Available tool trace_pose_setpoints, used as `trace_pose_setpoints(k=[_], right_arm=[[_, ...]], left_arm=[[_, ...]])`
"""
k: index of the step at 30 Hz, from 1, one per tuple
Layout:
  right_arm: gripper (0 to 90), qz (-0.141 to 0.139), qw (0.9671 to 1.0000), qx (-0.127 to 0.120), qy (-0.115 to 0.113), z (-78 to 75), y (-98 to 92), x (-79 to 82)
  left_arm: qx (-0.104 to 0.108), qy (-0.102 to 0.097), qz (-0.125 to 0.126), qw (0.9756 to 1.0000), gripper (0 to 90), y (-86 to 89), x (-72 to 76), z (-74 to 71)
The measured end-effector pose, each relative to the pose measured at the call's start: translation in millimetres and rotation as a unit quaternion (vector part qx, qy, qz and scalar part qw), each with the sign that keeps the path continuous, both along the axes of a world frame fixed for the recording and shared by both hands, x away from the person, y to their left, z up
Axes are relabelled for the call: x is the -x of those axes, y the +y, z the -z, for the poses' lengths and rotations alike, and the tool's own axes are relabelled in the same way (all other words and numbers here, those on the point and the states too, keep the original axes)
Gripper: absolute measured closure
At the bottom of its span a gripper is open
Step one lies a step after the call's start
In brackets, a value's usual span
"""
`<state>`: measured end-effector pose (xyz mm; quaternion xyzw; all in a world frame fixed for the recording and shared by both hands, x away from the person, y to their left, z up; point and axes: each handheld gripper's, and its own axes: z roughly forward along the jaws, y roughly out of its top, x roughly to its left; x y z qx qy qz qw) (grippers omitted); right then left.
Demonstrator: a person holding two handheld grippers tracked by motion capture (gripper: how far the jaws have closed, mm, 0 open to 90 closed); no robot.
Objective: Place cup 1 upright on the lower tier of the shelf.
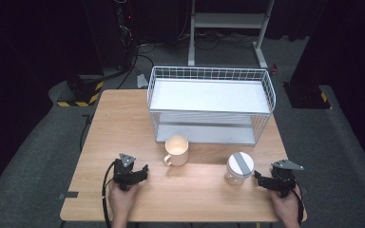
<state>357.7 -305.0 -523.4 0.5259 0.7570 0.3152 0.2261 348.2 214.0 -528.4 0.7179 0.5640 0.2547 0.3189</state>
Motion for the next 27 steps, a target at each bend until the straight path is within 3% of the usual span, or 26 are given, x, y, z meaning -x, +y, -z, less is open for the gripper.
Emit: trace_pose_setpoints(k=[16, 27], right_arm=[[14.0, -0.026, 0.9996, 0.002, 0.007, 0.0, 1.1, 2.0], [14.0, -0.027, 0.9996, -0.012, -0.002, -2.6, -0.9, 19.4]], left_arm=[[-0.001, 0.001, 0.001, 1.0000, 24.0, 0.3, 0.0, -0.2], [-0.001, 0.002, 0.000, 1.0000, 23.9, 0.4, 0.0, -0.2]])
